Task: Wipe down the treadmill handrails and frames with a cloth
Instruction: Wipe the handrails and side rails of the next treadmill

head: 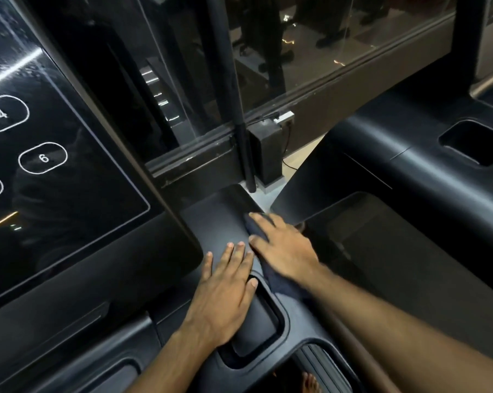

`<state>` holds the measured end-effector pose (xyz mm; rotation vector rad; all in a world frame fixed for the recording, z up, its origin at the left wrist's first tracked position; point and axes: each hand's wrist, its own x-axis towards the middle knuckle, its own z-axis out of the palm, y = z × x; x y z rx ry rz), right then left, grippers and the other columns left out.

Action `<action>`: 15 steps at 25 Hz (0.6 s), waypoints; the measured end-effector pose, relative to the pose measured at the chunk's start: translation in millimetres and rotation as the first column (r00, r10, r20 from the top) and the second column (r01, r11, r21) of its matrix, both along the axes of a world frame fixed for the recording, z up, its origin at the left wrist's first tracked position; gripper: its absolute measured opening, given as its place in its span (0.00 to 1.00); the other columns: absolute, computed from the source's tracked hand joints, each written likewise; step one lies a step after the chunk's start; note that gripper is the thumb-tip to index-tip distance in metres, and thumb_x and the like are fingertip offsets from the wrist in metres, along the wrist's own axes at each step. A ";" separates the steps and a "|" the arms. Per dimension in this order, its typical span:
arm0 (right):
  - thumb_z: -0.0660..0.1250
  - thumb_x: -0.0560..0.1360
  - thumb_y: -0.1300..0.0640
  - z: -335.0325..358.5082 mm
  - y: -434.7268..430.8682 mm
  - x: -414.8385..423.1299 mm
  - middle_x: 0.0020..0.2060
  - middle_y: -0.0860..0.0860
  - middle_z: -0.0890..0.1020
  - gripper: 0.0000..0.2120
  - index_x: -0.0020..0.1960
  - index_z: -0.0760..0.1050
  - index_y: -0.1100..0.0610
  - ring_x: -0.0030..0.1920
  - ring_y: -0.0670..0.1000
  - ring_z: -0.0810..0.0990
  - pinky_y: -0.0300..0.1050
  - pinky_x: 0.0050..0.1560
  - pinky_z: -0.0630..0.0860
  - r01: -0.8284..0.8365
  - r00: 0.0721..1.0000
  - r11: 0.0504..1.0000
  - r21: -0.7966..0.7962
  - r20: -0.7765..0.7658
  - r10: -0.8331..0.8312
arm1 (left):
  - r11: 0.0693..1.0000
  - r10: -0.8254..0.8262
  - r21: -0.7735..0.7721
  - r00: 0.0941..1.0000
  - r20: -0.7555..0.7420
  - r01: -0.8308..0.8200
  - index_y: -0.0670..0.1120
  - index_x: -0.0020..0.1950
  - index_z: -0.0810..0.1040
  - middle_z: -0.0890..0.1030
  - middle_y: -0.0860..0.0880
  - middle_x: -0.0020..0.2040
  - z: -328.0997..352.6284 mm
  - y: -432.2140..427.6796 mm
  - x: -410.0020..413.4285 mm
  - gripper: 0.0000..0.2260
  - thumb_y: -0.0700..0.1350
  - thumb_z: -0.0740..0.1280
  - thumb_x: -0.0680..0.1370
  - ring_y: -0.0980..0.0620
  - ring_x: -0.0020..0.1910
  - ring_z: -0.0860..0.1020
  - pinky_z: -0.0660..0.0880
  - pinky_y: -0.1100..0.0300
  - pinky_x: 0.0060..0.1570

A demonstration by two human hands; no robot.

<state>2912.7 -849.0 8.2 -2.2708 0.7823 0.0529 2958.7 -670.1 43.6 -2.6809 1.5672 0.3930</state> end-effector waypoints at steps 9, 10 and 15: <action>0.52 0.80 0.39 -2.5 -5.1 -37.2 0.75 0.50 0.67 0.24 0.76 0.57 0.37 0.69 0.61 0.71 0.56 0.69 0.68 0.157 0.985 0.980 0.120 -0.085 -0.147 | 0.998 -0.047 0.036 0.998 0.039 0.045 0.50 0.80 0.45 0.44 0.51 0.81 -1.9 -4.3 -16.4 0.34 0.60 0.32 0.76 0.51 0.79 0.38 0.36 0.48 0.76; 0.51 0.80 0.40 -0.2 -11.4 -34.7 0.74 0.53 0.69 0.23 0.75 0.58 0.40 0.69 0.62 0.71 0.57 0.69 0.67 0.250 0.959 0.955 0.161 -0.177 -0.222 | 0.998 -0.046 0.037 0.998 0.035 0.045 0.50 0.80 0.45 0.43 0.51 0.81 -1.7 -2.9 -18.6 0.34 0.61 0.32 0.76 0.52 0.78 0.38 0.36 0.49 0.75; 0.52 0.80 0.40 8.6 44.2 -80.8 0.76 0.51 0.62 0.27 0.78 0.52 0.39 0.69 0.61 0.70 0.58 0.65 0.69 0.168 0.984 0.986 0.005 0.054 -0.168 | 0.998 -0.048 0.040 0.999 0.024 0.047 0.49 0.80 0.44 0.42 0.51 0.81 -2.7 2.7 -28.6 0.34 0.61 0.32 0.75 0.53 0.78 0.37 0.34 0.51 0.74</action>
